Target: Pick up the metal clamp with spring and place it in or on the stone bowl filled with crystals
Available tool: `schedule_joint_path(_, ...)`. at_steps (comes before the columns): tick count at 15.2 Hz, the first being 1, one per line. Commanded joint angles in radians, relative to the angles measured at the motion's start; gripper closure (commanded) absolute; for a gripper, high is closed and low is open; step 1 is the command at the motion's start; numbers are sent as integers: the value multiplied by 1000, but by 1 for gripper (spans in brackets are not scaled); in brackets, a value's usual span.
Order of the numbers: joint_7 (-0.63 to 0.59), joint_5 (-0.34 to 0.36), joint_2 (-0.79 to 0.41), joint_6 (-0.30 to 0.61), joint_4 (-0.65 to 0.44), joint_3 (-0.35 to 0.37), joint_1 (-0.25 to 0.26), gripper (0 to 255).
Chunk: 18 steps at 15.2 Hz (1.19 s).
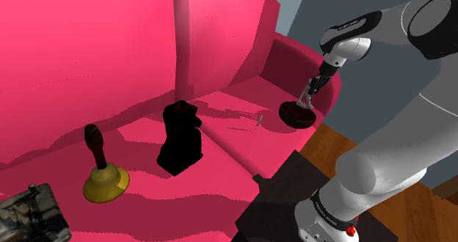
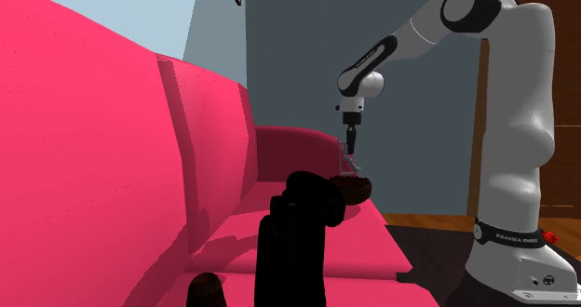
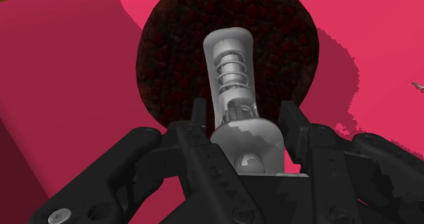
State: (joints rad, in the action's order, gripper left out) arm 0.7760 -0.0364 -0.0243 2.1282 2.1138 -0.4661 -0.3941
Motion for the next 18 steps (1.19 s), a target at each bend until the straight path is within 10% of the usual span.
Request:
schedule_joint_path(1, 6, -9, -15, 26, 12, 0, 0, 255)
schedule_joint_path(10, 8, -12, -20, 36, 17, 0, -1, 255)
schedule_joint_path(11, 8, -12, -20, 36, 17, 0, -1, 0)
schedule_joint_path(18, -5, 6, 11, -29, -20, 0, 1, 0)
